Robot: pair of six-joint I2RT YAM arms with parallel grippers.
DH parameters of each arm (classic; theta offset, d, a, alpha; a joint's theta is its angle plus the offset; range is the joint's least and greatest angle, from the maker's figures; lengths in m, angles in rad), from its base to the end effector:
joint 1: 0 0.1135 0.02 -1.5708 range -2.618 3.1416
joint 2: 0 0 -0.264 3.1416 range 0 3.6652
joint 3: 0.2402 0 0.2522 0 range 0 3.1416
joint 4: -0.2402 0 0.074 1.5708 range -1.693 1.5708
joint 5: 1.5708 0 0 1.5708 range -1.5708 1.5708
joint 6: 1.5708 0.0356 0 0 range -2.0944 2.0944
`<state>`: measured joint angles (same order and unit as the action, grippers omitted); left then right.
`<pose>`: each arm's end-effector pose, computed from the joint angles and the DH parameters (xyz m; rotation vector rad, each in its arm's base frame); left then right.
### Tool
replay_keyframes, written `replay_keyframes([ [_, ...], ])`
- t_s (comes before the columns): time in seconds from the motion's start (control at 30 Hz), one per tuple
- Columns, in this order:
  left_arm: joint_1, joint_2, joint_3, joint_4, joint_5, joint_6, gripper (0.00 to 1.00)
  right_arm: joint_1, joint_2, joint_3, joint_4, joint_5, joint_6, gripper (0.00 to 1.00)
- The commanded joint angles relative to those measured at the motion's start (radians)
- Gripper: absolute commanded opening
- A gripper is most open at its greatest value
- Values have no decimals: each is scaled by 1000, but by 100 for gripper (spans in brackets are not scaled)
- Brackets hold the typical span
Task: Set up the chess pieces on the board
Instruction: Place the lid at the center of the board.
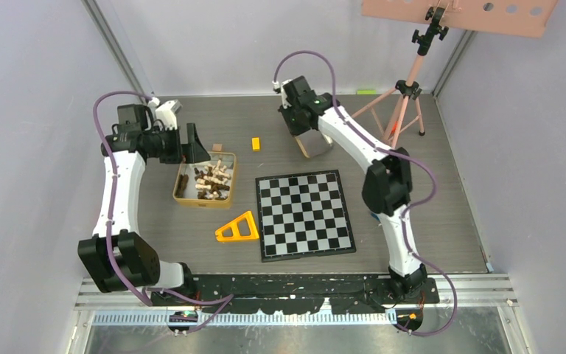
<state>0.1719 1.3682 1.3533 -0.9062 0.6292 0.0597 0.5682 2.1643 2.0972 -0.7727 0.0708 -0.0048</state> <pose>0.2744 0.0264 0.3466 0.1254 2.3617 -0.6684 0.4137 0.2611 0.2943 -0.6511 2.3258 0.1748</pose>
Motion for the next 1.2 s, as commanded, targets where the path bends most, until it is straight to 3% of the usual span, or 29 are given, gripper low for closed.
replay_keyframes([
  [0.0, -10, -36, -18, 52, -4, -4, 93, 15, 147, 210, -85, 110, 1, 1],
  [0.17, -25, -48, -50, 72, -37, 0, 93, 28, 252, 288, -107, 116, 58, 2],
  [0.3, -41, -51, -94, 99, -85, 11, 93, 36, 278, 292, -97, 91, 124, 9],
  [0.43, -74, -34, -136, 127, -158, 34, 93, 36, 285, 296, -96, 21, 190, 22],
  [0.63, -137, -5, -189, 145, -258, 126, 93, 28, 221, 277, -91, -111, 237, 51],
  [0.7, -180, 11, -207, 139, -289, 184, 93, 16, 163, 238, -78, -165, 232, 55],
  [0.87, -275, 83, -230, 122, -306, 263, 91, -31, 18, 89, -30, -312, 189, 57],
  [1.07, -352, 191, -208, 65, -284, 253, 85, -138, -145, -169, -29, -491, 96, 57],
  [1.17, -371, 217, -227, 41, -291, 248, 84, -167, -248, -283, -29, -508, 35, 57],
])
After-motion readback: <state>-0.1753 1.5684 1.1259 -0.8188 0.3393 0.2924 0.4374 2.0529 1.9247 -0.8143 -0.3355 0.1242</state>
